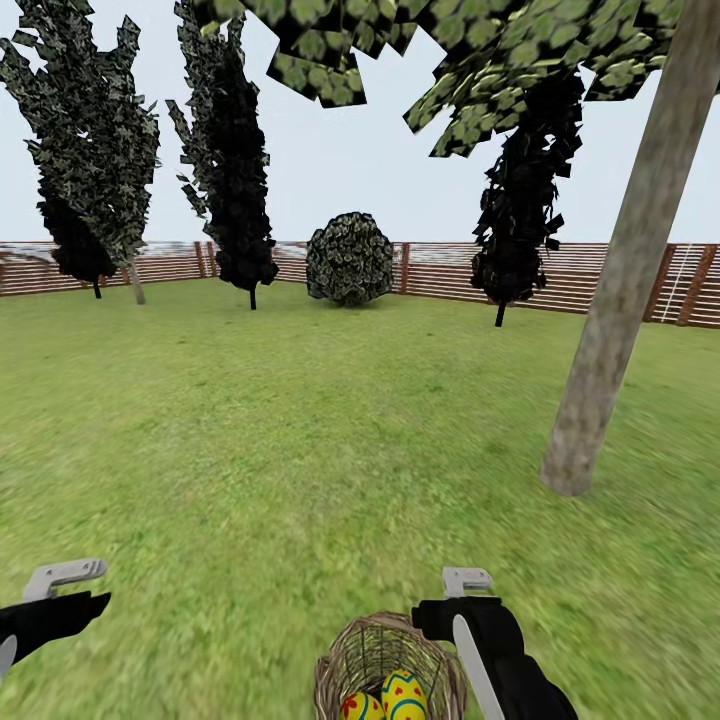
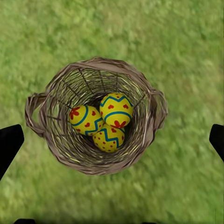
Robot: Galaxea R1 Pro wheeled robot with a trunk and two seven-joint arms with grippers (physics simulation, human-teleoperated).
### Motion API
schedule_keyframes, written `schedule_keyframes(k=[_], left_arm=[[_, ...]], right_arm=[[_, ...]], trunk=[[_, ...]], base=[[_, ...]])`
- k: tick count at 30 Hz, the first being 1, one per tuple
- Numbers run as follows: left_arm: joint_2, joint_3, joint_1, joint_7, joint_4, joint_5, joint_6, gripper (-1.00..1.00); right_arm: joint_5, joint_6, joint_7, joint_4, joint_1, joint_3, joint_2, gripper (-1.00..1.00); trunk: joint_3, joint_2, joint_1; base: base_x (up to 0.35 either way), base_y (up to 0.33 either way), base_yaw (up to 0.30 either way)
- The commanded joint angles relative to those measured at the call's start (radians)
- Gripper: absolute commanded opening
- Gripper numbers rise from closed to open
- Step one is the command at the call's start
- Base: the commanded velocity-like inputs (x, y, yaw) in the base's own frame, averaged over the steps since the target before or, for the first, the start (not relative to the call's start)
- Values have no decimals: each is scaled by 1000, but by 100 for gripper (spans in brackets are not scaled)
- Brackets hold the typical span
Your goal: Take the three Easter eggs out of the wicker basket on the lawn in the garden, then place them on the lawn next to a single tree (choose any tree) so that all three eggs are next to the same tree and none are left in the basket.
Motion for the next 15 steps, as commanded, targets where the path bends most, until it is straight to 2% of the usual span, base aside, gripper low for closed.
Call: schedule_keyframes(k=[1,15], left_arm=[[0,1,-1,-1,0,5,5,100],[1,-1,-1,-2,5,4,-26,100]], right_arm=[[-11,3,-10,-1,-1,1,0,100],[-11,3,-10,0,-1,-3,0,100]], trunk=[[-5,-8,4],[-49,-106,58]], base=[[0,0,0],[0,0,0]])
